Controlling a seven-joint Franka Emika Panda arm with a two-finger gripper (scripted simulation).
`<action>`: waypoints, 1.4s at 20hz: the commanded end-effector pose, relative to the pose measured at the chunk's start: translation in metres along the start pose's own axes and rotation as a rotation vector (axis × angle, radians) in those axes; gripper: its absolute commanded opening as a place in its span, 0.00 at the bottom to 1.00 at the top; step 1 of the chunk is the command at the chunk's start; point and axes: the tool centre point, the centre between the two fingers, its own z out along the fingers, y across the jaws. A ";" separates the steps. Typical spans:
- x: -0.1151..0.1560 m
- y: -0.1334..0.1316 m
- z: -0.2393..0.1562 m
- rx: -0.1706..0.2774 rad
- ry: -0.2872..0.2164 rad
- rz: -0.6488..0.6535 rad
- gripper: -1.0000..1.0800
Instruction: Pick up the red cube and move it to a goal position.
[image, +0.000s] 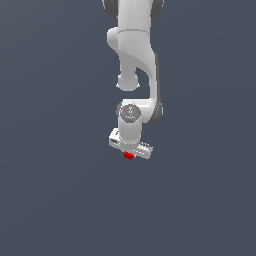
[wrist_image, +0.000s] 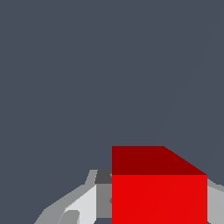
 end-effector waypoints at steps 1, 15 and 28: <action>0.000 0.000 0.000 0.000 0.001 0.000 0.00; -0.014 0.011 -0.015 0.000 0.000 0.000 0.00; -0.052 0.041 -0.060 0.001 0.000 0.000 0.00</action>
